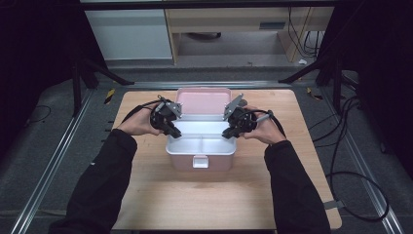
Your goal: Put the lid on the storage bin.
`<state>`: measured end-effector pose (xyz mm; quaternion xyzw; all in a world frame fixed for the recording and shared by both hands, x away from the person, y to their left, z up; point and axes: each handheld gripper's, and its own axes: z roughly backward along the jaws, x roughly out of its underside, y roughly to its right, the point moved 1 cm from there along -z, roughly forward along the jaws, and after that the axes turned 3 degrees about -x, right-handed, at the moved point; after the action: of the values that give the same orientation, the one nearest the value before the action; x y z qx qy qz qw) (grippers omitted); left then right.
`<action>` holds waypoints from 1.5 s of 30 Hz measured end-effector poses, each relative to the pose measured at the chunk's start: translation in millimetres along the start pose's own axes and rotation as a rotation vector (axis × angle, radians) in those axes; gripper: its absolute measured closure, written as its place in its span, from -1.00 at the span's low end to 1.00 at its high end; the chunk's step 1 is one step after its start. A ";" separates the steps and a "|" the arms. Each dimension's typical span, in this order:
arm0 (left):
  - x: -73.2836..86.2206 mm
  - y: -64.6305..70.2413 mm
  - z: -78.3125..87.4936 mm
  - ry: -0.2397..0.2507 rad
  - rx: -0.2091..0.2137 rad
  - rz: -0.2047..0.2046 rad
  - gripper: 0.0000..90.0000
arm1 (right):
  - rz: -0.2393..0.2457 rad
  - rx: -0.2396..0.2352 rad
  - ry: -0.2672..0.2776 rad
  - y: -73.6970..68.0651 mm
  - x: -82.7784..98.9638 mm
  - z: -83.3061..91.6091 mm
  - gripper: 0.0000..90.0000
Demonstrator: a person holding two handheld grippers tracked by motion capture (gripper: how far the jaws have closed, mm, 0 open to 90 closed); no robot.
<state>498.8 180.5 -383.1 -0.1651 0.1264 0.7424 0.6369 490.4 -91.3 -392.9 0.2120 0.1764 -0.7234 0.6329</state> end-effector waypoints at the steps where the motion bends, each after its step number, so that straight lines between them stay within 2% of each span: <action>1: -0.2 0.3 0.1 -0.002 -0.002 0.002 0.91 | -0.001 0.004 0.001 -0.5 0.1 -0.1 0.88; 5: -1.6 2.9 2.7 0.000 -0.024 0.025 0.83 | -0.026 0.030 0.009 -2.3 -0.5 0.8 0.79; 6: -1.9 4.5 5.1 0.013 -0.032 0.036 0.76 | -0.045 0.046 0.026 -3.3 -0.4 2.7 0.68; 8: -1.7 6.7 12.6 0.059 -0.052 0.051 0.66 | -0.085 0.090 0.101 -4.7 0.3 8.2 0.54; 9: -1.0 8.0 17.1 0.077 -0.067 0.060 0.60 | -0.113 0.096 0.123 -5.4 0.3 11.9 0.50; 11: 1.6 9.1 27.0 0.109 -0.103 0.081 0.42 | -0.149 0.122 0.159 -6.8 0.1 17.8 0.29; 14: 6.9 8.3 38.7 0.174 -0.127 0.146 0.21 | -0.199 0.170 0.195 -9.8 0.6 26.6 0.11; 17: 13.1 4.6 49.7 0.212 -0.177 0.229 0.05 | -0.261 0.216 0.210 -11.0 2.0 33.3 0.00; 18: 14.3 3.9 51.3 0.223 -0.187 0.255 0.03 | -0.277 0.236 0.207 -10.5 2.5 35.4 0.00; 20: 17.9 1.4 53.5 0.265 -0.202 0.335 -0.08 | -0.313 0.269 0.223 -9.2 3.7 39.8 -0.05; 21: 19.0 0.7 53.8 0.274 -0.213 0.353 -0.10 | -0.329 0.278 0.239 -8.2 4.4 41.5 -0.05; 25: 23.3 -7.3 52.7 0.298 -0.289 0.439 -0.19 | -0.393 0.314 0.283 -3.7 5.1 46.3 -0.07; 29: 24.8 -17.8 51.9 0.362 -0.331 0.529 -0.23 | -0.465 0.383 0.336 7.4 5.9 52.0 -0.12; 32: 25.6 -28.9 50.3 0.395 -0.369 0.584 -0.23 | -0.521 0.400 0.384 18.5 7.5 52.4 -0.14; 36: 26.5 -43.1 42.8 0.426 -0.390 0.625 -0.23 | -0.545 0.443 0.390 32.4 8.0 46.1 -0.14; 39: 27.1 -54.1 31.2 0.422 -0.411 0.651 -0.23 | -0.567 0.441 0.408 42.4 8.8 36.4 -0.14; 45: 27.8 -70.1 8.6 0.417 -0.436 0.679 -0.20 | -0.604 0.458 0.396 62.1 14.8 13.5 -0.12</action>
<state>563.6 220.0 -384.9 -0.3907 0.1396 0.8693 0.2686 549.1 -119.2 -388.4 0.4207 0.1833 -0.8421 0.2832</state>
